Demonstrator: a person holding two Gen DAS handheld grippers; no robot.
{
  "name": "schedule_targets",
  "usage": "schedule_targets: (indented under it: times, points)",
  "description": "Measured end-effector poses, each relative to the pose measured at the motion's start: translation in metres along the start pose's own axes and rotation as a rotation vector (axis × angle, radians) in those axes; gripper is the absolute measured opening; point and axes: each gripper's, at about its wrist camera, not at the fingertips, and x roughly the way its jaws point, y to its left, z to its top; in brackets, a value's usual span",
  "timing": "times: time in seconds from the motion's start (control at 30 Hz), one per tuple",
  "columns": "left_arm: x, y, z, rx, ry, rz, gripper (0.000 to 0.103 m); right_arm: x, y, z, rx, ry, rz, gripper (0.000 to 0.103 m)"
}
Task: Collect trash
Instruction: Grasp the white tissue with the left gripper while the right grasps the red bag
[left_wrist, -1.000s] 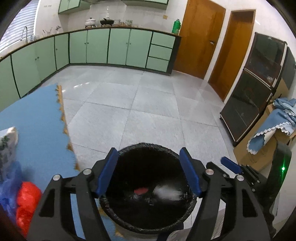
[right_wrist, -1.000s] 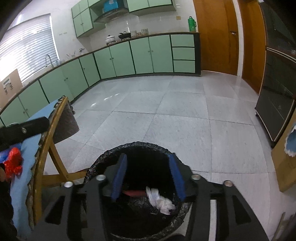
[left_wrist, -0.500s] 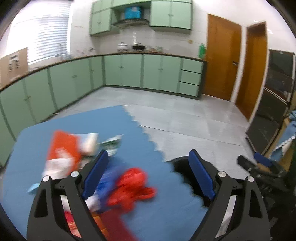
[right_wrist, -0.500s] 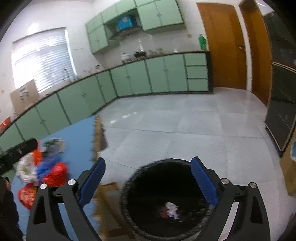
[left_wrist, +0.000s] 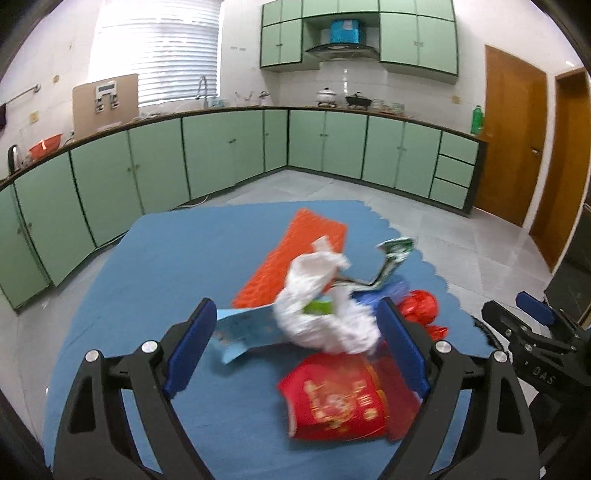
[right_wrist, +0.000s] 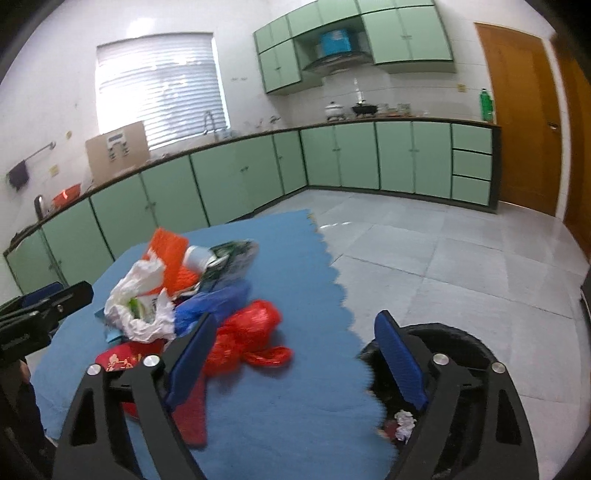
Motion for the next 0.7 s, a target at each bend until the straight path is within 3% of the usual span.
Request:
schedule_targets:
  times: [0.33,0.47,0.53,0.7]
  points:
    - [0.034,0.019,-0.012,-0.039,0.064,-0.013,0.076,0.019,0.009,-0.001,-0.017,0.035,-0.016,0.074]
    - [0.049,0.017,-0.013,-0.041,0.090,-0.037,0.065,0.025,0.011,0.001,-0.025,0.048,-0.008,0.070]
    - [0.053,0.016,-0.013,-0.043,0.097,-0.046,0.058,0.030,0.013,0.001,-0.029,0.057,-0.001,0.068]
    - [0.056,0.017,-0.017,-0.053,0.111,-0.092,0.022,0.047,0.024,-0.003,-0.062,0.106,0.032,0.063]
